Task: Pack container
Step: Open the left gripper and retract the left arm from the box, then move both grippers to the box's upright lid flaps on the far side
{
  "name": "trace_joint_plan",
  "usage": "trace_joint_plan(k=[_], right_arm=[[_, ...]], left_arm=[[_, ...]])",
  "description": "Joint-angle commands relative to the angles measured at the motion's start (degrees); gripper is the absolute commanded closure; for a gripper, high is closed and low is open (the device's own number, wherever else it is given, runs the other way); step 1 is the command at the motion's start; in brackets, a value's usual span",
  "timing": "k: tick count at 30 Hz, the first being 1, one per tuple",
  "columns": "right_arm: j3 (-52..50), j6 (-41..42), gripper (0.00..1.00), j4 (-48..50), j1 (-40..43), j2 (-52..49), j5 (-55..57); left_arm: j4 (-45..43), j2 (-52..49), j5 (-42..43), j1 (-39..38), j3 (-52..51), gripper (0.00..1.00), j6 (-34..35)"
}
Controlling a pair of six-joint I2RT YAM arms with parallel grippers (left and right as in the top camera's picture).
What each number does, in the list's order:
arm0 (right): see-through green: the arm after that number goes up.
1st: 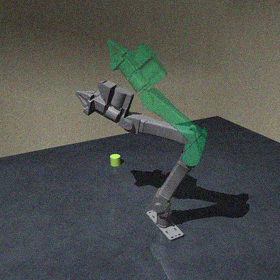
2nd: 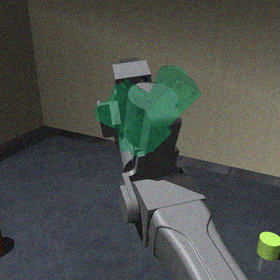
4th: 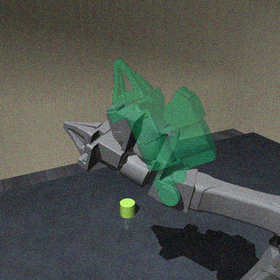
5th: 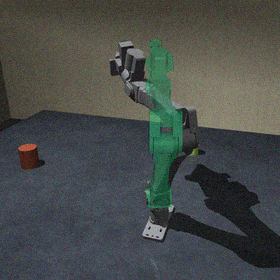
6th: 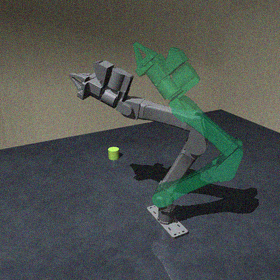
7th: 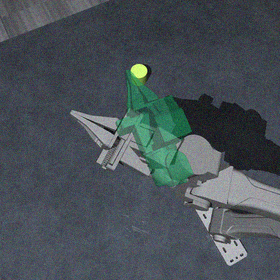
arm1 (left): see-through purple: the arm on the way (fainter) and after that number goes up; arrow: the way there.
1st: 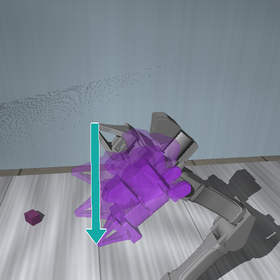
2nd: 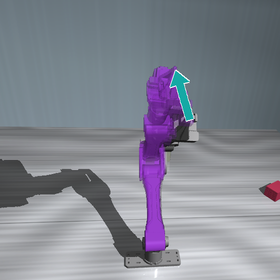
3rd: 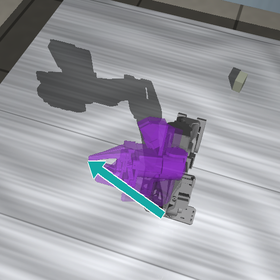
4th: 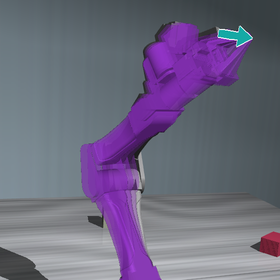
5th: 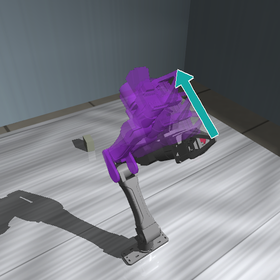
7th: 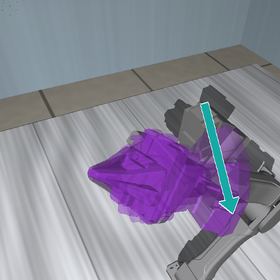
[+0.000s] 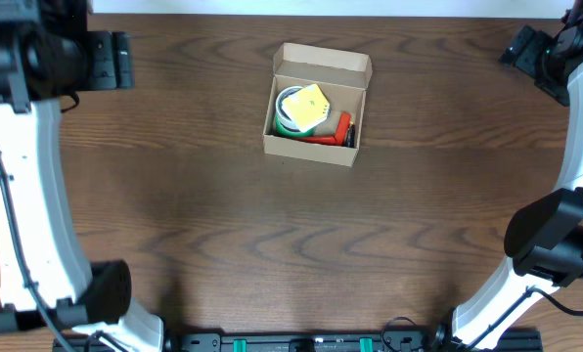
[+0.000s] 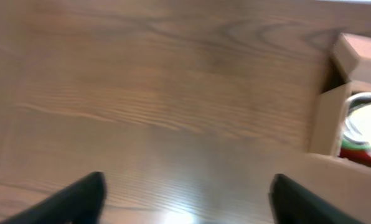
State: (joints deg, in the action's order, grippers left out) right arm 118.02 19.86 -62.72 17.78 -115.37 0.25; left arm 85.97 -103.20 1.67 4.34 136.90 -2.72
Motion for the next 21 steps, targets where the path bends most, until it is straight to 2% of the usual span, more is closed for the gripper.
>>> trace_joint_plan(k=[1,2,4,5,7,9,16,21], right_arm=[[0.3,0.7,0.31,-0.7,-0.3,1.5,-6.7],[0.3,0.7,0.47,-1.1,-0.5,1.4,-8.2],[0.3,0.7,0.76,-2.6,-1.2,1.4,-10.3],[0.3,0.7,0.84,-3.5,-1.7,1.4,-11.2],[0.3,0.2,0.87,-5.0,-2.9,1.2,-11.2],[0.3,-2.9,0.99,-6.6,-4.8,1.0,-11.3],[0.3,-13.1,0.99,-9.5,-12.8,0.4,-11.3],[0.3,-13.3,0.99,-9.3,-16.6,-0.1,-10.3]], left_arm=[[1.7,-3.9,10.0,1.3,0.1,0.6,2.9],[2.4,-5.4,10.1,1.3,0.1,0.68,3.0],[4.2,-9.2,10.9,1.1,0.1,0.75,2.9],[5.0,-11.4,11.5,0.9,0.1,0.79,2.8],[6.2,-15.8,13.7,0.8,0.1,0.87,1.7],[7.5,-20.3,17.7,0.6,0.1,0.94,-0.7],[10.8,-32.0,28.7,-0.1,0.1,0.94,-7.9],[9.9,-37.0,33.0,-2.2,0.1,0.94,-8.7]])
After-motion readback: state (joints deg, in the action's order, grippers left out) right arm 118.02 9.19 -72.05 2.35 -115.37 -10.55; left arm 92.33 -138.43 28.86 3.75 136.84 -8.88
